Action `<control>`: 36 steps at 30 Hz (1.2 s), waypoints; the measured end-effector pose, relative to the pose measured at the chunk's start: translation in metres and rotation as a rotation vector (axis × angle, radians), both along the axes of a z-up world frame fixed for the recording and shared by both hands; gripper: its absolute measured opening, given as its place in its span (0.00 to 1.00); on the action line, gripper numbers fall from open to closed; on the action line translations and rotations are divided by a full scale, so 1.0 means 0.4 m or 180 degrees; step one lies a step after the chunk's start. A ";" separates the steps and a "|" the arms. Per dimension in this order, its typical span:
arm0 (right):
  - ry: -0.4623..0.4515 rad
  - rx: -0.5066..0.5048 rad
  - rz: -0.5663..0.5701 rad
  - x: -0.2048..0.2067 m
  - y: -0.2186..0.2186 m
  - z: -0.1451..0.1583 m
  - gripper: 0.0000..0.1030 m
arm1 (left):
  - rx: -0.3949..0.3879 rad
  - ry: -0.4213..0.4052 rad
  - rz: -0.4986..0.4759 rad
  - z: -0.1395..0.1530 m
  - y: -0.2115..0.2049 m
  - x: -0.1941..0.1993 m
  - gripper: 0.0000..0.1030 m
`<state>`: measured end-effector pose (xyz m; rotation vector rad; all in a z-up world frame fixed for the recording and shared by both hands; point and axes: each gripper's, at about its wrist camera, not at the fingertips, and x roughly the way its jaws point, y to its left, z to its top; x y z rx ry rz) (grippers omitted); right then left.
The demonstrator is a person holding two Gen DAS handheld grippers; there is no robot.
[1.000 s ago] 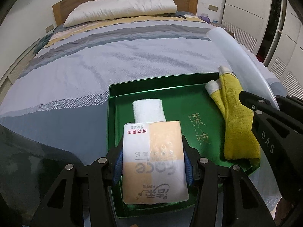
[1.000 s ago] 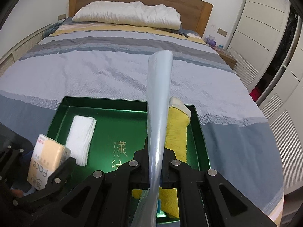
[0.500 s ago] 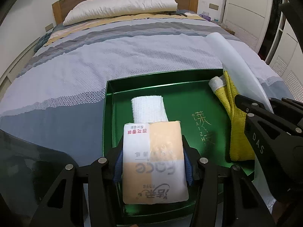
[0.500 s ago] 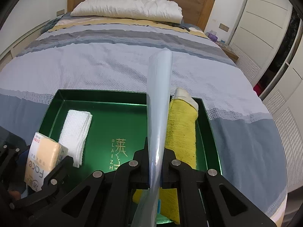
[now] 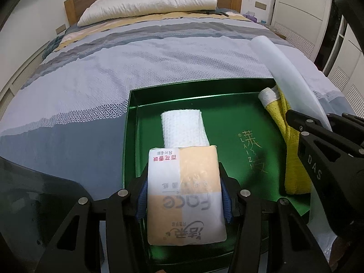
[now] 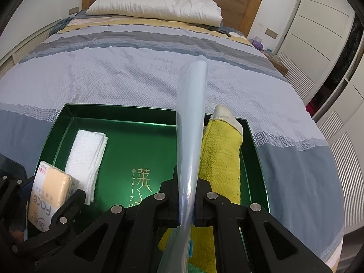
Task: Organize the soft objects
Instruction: 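Lower the tissue pack and clear tube into the green tray with both tools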
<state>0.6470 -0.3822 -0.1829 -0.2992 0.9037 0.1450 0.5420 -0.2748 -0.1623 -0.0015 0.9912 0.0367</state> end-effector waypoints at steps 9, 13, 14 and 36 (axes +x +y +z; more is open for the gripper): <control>-0.0008 -0.0067 0.0008 0.010 0.000 0.002 0.06 | 0.0014 0.0039 0.0017 -0.008 -0.003 0.002 0.45; -0.0005 -0.0086 0.0034 0.015 0.000 0.002 0.06 | 0.0009 0.0018 0.0034 -0.005 -0.001 0.002 0.45; -0.0005 -0.0094 0.0036 0.016 0.000 0.002 0.06 | 0.0007 0.0016 0.0038 -0.005 -0.002 0.002 0.45; 0.0022 -0.0152 0.0013 0.039 -0.033 -0.010 0.07 | -0.0084 -0.0013 0.0111 -0.005 0.007 0.010 0.45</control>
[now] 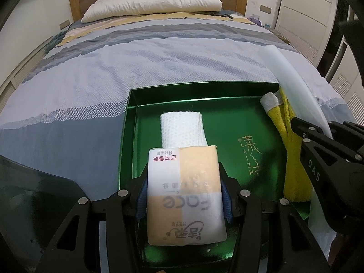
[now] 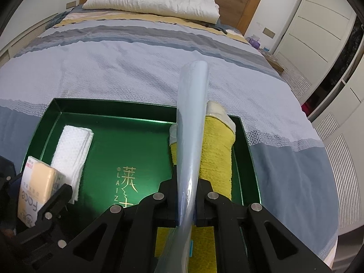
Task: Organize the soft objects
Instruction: 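Lower the tissue pack and clear tube into the green tray with both tools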
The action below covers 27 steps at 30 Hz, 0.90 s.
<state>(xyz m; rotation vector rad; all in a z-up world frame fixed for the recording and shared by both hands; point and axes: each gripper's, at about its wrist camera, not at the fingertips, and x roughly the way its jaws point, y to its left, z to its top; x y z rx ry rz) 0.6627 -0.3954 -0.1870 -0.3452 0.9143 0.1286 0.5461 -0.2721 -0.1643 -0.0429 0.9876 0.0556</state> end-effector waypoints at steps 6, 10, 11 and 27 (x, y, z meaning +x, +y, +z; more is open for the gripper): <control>-0.0012 -0.0011 -0.0022 0.005 -0.017 0.005 0.07 | -0.0029 -0.0008 0.0035 0.006 0.000 0.006 0.45; 0.0000 -0.0040 0.0014 0.006 -0.018 0.002 0.07 | -0.0055 0.0028 0.0053 0.001 0.001 0.007 0.45; 0.0003 -0.0040 0.0025 0.006 -0.018 0.003 0.07 | -0.0051 0.0026 0.0059 0.000 0.001 0.006 0.45; 0.0004 -0.0050 0.0110 0.009 -0.005 0.004 0.19 | -0.0029 0.0009 0.0036 0.003 -0.008 0.003 0.45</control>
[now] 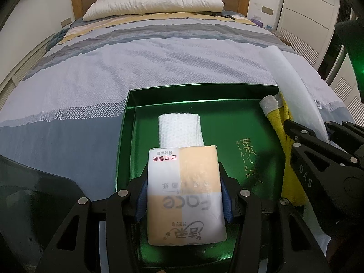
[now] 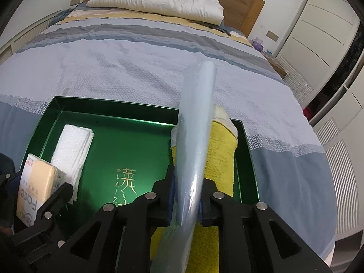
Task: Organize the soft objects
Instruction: 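Lower the tissue pack and clear tube into the green tray with both tools, then open both tools to release the tissue pack and clear tube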
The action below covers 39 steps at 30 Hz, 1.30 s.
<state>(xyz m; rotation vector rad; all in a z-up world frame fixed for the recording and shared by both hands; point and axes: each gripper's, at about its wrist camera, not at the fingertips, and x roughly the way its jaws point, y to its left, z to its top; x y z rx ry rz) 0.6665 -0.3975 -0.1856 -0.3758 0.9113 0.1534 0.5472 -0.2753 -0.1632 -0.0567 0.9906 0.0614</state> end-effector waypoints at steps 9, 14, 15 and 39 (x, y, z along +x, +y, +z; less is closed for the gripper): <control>0.0035 0.0007 0.0012 -0.002 -0.002 -0.004 0.25 | 0.0007 -0.0001 0.0000 -0.001 0.000 0.003 0.45; 0.0039 0.0010 -0.0008 -0.003 -0.007 -0.001 0.26 | -0.0001 0.0003 0.0004 0.000 -0.002 0.003 0.45; 0.0038 0.0016 -0.0010 -0.002 -0.007 -0.001 0.27 | -0.0001 0.0002 0.0005 0.000 -0.003 0.004 0.45; 0.0000 0.0016 -0.0023 -0.013 -0.011 0.007 0.49 | -0.0061 0.0020 -0.0002 0.001 -0.001 0.008 0.59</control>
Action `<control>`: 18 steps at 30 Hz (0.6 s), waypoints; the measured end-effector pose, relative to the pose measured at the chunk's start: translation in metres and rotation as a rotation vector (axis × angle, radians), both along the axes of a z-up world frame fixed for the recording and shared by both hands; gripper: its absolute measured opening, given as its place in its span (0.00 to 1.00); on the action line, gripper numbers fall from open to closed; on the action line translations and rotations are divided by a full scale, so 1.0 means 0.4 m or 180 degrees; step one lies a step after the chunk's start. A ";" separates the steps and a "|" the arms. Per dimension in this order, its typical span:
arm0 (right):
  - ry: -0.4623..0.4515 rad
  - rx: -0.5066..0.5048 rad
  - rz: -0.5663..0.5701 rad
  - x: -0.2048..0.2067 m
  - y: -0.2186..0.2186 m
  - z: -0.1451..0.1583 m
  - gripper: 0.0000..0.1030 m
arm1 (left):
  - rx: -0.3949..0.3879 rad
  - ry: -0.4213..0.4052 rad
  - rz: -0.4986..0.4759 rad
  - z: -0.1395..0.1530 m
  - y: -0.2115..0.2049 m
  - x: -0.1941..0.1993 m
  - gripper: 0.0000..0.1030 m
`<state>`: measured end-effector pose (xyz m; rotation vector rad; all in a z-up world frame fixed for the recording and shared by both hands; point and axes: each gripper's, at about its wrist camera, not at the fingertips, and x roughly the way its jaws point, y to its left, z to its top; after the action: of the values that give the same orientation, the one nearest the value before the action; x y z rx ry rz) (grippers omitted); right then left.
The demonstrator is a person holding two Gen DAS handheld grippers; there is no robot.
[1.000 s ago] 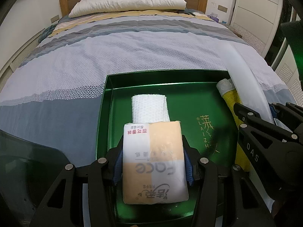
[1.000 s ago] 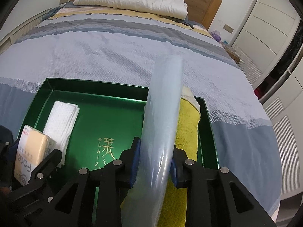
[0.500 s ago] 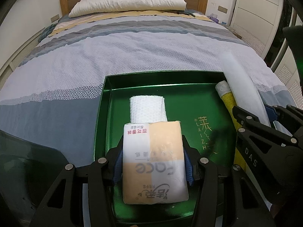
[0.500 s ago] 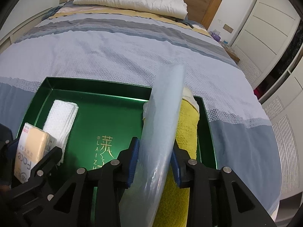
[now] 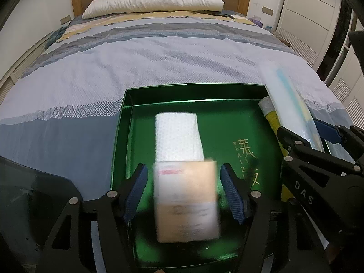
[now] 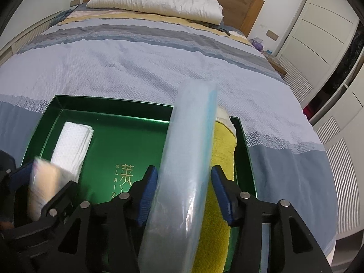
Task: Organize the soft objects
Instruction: 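Open both tools to release the tissue pack and clear tube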
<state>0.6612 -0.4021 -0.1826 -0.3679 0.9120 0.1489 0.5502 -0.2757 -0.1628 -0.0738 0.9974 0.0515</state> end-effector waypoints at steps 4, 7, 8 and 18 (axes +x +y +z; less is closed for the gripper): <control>-0.0005 0.0007 -0.0013 -0.001 -0.002 0.001 0.50 | 0.0000 -0.0015 0.0013 0.003 -0.001 -0.002 0.59; -0.0019 0.0019 -0.0021 -0.002 -0.004 0.002 0.53 | -0.0007 -0.0013 0.0019 0.002 -0.001 -0.002 0.59; -0.0024 0.0031 -0.0028 -0.002 -0.005 0.003 0.54 | -0.0008 -0.0016 0.0024 0.002 0.000 -0.002 0.59; -0.0134 0.0100 -0.0103 -0.012 -0.016 0.029 0.70 | -0.0025 -0.0063 0.0026 0.017 0.000 -0.005 0.60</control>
<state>0.6564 -0.4083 -0.1709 -0.3259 0.8727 0.1252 0.5481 -0.2758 -0.1559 -0.0854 0.9777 0.0544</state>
